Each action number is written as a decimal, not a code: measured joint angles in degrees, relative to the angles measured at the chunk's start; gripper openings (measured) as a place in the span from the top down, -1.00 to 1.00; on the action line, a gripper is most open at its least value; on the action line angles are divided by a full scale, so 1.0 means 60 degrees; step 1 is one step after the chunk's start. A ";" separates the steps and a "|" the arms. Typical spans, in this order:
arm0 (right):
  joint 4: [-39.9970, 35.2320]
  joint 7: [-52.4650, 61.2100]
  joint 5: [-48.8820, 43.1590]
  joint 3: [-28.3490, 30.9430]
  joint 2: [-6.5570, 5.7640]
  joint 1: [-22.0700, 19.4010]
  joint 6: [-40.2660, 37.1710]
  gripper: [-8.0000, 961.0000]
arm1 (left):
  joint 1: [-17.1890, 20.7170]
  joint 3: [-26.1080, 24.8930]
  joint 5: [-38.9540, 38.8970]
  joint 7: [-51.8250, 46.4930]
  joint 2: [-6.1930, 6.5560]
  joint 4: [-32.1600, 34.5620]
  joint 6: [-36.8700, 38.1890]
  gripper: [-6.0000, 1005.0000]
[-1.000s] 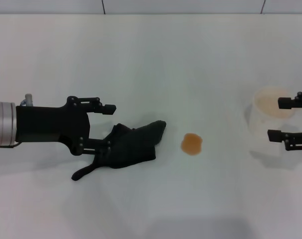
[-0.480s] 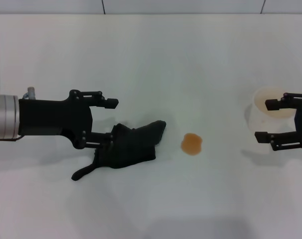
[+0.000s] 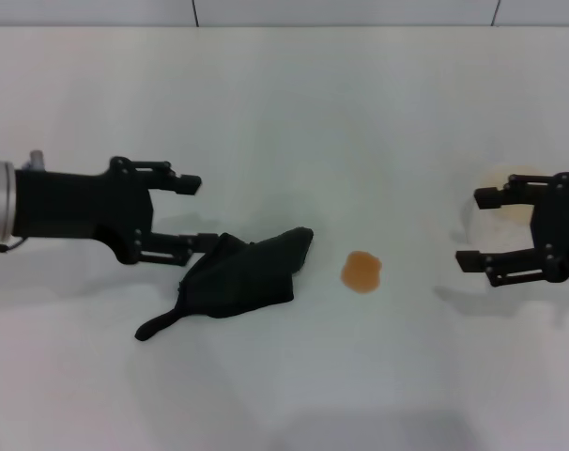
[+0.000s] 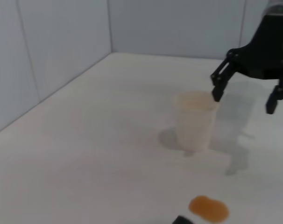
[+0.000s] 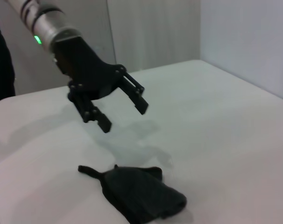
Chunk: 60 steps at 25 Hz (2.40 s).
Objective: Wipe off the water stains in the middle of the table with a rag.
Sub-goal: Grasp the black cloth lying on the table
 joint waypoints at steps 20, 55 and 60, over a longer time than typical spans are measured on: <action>-0.0157 0.0003 0.0622 -0.1237 0.0005 0.0027 0.0525 -0.76 | -0.1303 0.0339 0.1769 -0.0437 -0.0413 -0.1392 -0.1244 -0.53; -0.0240 0.0012 0.0687 -0.1111 -0.0010 -0.0025 0.0415 -0.76 | -0.1396 0.1952 0.2173 -0.2610 -0.0395 -0.0839 -0.1711 -0.53; -0.0199 0.0022 0.0699 -0.1111 -0.0010 -0.0029 0.0428 -0.76 | -0.1449 0.2069 0.2488 -0.2739 -0.0405 -0.0728 -0.1528 -0.53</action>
